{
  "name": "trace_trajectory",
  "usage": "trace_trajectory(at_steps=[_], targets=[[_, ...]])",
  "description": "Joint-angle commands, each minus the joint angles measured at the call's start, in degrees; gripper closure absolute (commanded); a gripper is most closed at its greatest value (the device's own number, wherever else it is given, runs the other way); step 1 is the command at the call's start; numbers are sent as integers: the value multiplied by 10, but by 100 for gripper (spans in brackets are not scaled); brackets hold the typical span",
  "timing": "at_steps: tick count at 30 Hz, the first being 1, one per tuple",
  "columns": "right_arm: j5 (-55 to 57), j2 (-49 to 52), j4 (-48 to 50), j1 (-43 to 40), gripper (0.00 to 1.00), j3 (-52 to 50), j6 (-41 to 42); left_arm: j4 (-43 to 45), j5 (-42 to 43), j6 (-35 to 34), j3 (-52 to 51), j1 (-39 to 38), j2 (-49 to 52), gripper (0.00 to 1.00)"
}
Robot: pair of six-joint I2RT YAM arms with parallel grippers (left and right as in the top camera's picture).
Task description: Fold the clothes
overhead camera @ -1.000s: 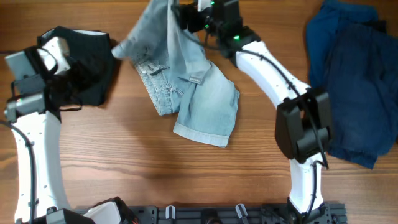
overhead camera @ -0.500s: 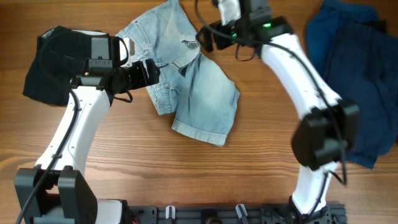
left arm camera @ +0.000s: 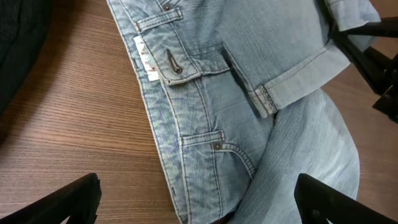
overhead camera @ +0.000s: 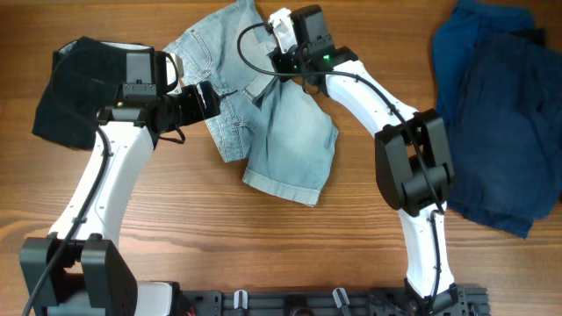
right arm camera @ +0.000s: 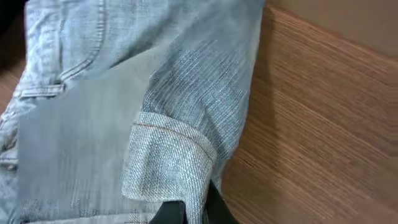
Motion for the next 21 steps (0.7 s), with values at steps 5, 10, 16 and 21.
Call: trace_trajectory(at_steps=[5, 10, 16, 21], targets=[[2, -110, -16, -130, 96, 10, 75, 2, -7, -7, 8, 3, 0, 0], [4, -90, 54, -219, 95, 10, 40, 4, -7, -5, 8, 3, 0, 0], [59, -105, 52, -239, 0, 10, 96, -2, -7, -5, 8, 3, 0, 0], [-82, -211, -216, -236, 0, 10, 129, 3, -7, 0, 8, 8, -1, 0]])
